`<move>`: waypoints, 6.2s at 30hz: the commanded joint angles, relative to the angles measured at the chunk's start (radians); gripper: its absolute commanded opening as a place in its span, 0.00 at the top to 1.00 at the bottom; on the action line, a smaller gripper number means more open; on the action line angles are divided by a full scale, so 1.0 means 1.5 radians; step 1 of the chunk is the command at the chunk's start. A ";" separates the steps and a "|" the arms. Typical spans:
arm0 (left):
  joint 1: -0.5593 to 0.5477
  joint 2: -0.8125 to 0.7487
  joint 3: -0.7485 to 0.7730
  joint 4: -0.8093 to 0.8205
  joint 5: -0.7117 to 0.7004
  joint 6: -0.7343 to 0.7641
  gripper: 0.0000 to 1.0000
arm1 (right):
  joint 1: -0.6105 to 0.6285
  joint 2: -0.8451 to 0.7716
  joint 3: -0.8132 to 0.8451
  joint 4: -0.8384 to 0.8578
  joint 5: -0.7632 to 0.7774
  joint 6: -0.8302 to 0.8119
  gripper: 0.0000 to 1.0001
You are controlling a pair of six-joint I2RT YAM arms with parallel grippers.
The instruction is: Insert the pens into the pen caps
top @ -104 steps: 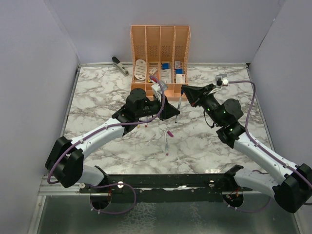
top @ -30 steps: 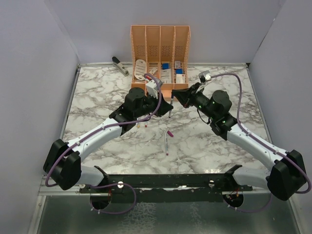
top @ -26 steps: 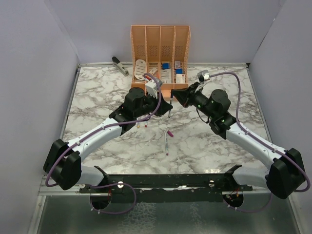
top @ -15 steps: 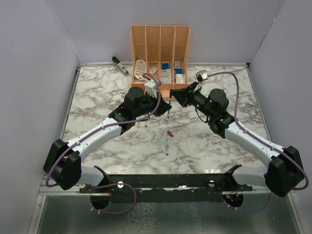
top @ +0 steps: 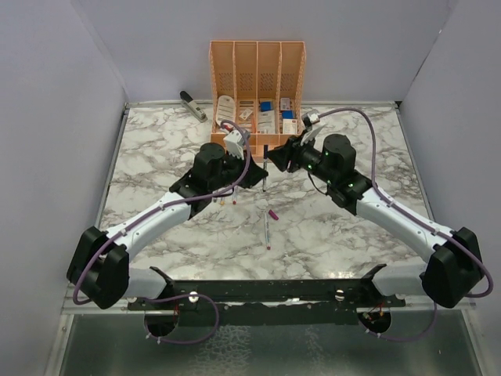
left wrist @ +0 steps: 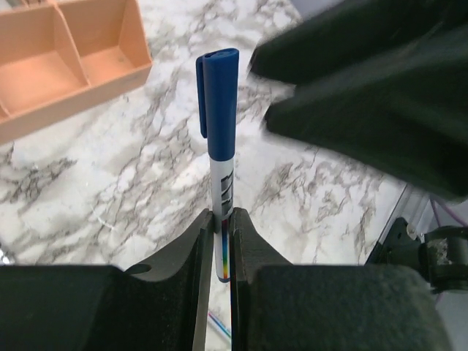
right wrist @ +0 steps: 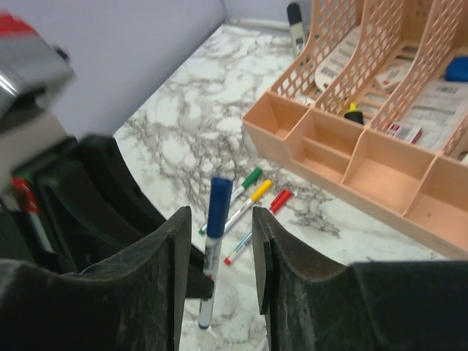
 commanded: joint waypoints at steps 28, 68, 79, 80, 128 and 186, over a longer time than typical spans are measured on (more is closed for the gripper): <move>0.027 0.346 0.214 -0.343 -0.203 0.003 1.00 | 0.001 -0.142 0.012 -0.127 0.171 -0.041 0.61; 0.036 0.352 0.261 -0.355 -0.206 0.000 0.64 | 0.001 -0.155 -0.020 -0.172 0.194 -0.004 0.61; 0.033 0.383 0.261 -0.329 -0.159 0.007 0.59 | 0.001 -0.163 -0.037 -0.166 0.187 -0.003 0.61; 0.033 0.386 0.263 -0.326 -0.154 0.008 0.57 | 0.001 -0.164 -0.039 -0.163 0.184 -0.003 0.61; -0.005 0.474 0.331 -0.449 -0.424 0.051 0.84 | 0.001 -0.158 -0.027 -0.148 0.172 -0.011 0.61; -0.155 0.097 0.072 -0.459 -0.270 0.005 0.56 | 0.002 -0.074 -0.084 -0.386 0.124 -0.018 0.70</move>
